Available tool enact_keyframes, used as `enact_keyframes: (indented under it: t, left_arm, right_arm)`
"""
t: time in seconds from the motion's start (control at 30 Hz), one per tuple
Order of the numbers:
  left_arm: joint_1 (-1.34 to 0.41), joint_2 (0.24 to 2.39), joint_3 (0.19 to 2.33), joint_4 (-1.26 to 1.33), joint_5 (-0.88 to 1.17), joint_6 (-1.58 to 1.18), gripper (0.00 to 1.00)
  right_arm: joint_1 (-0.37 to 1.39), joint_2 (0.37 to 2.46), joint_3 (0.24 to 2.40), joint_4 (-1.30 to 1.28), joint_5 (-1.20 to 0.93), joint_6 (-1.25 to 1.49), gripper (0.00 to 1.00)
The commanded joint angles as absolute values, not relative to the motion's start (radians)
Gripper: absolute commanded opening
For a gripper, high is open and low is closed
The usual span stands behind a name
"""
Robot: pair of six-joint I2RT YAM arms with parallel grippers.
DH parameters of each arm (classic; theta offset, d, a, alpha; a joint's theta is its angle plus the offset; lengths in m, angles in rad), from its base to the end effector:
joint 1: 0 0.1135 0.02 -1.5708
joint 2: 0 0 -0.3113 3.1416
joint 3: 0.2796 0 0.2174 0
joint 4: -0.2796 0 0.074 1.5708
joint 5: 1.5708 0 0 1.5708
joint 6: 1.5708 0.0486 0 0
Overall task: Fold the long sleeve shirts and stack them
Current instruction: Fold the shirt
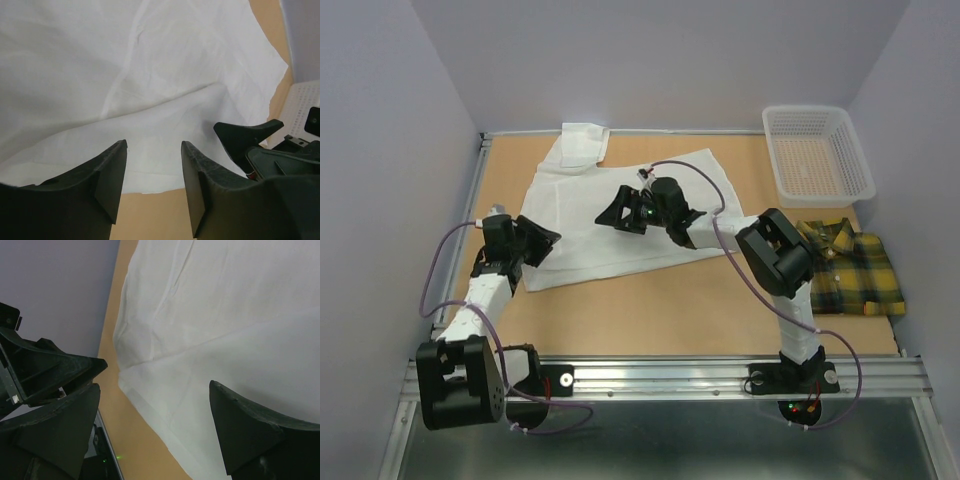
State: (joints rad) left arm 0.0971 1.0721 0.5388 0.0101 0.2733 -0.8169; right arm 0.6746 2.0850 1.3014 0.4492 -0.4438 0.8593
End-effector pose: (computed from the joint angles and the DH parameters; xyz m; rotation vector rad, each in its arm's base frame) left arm 0.1866 0.0050 0.2720 -0.7947 2.0029 -0.7134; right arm 0.3578 0.3129 0.2409 -0.1438 2.1511 1.3963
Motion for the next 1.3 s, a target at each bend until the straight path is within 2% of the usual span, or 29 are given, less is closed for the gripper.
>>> enact_keyframes:
  t: [0.0,0.4,0.9,1.27]
  left_arm:
    - [0.086,1.124,0.539,0.164,0.348,-0.842,0.52]
    - [0.069,1.324,0.433,0.29,0.35,-0.871,0.4]
    - [0.075,1.312,0.374,0.216,0.27,-0.896,0.4]
    - [0.107,1.29,0.356,0.189,0.278,-0.894,0.4]
  right_arm:
    - [0.69,2.12,1.385,0.551,-0.41,0.937,0.94]
    - [0.732,2.226,1.511,0.563,-0.445,1.0,0.95]
    - [0.818,2.385,1.672,0.474,-0.485,1.012,0.95]
    - [0.738,2.41,1.643,0.396,-0.368,0.957,0.95]
